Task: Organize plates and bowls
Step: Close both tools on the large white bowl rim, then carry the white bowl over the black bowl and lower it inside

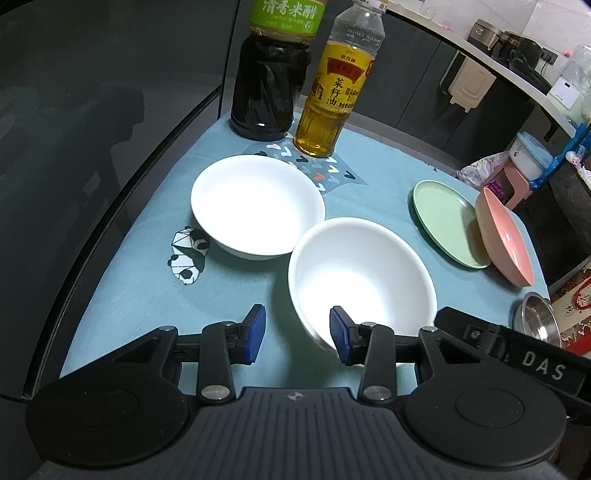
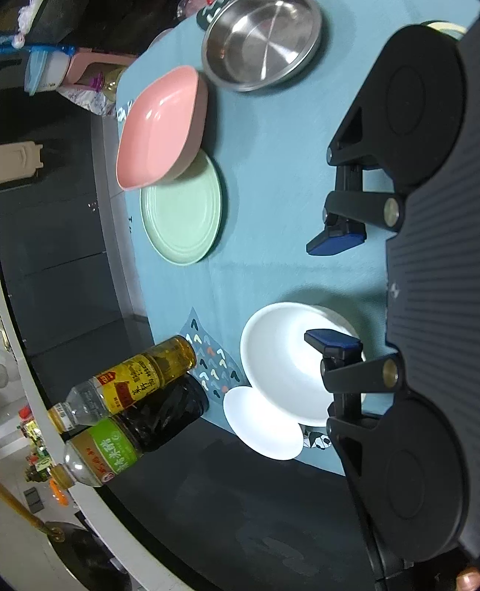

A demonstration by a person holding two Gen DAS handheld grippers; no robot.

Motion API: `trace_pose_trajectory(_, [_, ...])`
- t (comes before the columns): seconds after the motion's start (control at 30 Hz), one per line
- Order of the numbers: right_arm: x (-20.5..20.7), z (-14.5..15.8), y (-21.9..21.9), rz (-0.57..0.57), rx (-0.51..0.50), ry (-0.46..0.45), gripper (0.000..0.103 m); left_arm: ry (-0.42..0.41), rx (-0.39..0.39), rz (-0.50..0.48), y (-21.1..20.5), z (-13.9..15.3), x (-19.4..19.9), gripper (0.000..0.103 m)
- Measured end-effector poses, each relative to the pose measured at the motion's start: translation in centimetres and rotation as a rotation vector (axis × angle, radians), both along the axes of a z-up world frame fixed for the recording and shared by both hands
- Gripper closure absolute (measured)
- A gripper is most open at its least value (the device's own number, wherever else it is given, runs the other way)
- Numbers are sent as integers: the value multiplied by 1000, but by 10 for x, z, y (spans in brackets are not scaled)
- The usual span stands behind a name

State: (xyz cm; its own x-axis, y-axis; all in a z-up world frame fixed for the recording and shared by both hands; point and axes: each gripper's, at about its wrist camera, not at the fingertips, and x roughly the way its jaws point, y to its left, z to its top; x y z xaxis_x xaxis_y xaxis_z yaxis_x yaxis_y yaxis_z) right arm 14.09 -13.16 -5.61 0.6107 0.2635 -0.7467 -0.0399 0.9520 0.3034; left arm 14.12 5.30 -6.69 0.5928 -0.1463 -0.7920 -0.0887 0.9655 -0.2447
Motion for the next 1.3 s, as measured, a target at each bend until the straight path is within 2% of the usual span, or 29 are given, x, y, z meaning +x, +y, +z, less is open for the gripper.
trace_pose_trajectory(0.47, [32,-23,13,25,-1,46,57,39,-5,-17,-5,-22,22,68])
trace_pose_trajectory(0.53, [34,-26,13,25,4,54,57,37,-7,-23,-5,-23,22,70])
trace_pose_trajectory(0.6, [36,-28,14,29,2,62,59,25,-5,-40,-6,-24,21,78])
trace_pose_trajectory(0.63, [37,-29,14,34,-1,61,65,23,-7,-51,-7,-24,21,85])
trace_pose_trajectory(0.67, [37,-30,15,42,-6,60,78,23,-7,-61,-9,-23,20,87])
trace_pose_trajectory(0.73, [38,-32,17,61,1,65,90,25,10,-72,-13,-22,18,87])
trace_pose_trajectory(0.9, [28,-23,20,68,-23,28,90,-9,7,-81,-17,-10,8,87])
trace_pose_trajectory(1.3, [-15,13,4,38,13,-39,90,-79,14,-121,-29,26,-35,87])
